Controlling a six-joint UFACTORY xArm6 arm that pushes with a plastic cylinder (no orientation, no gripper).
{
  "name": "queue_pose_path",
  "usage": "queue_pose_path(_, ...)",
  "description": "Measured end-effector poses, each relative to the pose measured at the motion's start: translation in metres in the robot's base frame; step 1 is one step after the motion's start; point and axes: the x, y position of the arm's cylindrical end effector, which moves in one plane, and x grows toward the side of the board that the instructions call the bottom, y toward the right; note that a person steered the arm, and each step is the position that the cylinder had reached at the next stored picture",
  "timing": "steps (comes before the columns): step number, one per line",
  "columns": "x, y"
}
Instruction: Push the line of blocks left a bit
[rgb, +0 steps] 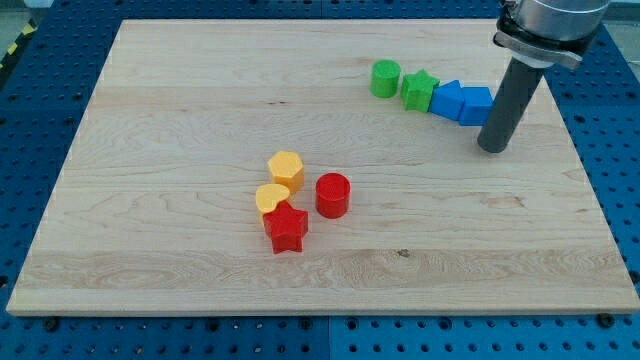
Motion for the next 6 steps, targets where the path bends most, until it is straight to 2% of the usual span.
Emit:
queue_pose_path(1,0.0,0.035)
queue_pose_path(2,-0.017,0.046)
queue_pose_path(6,-0.069,-0.017)
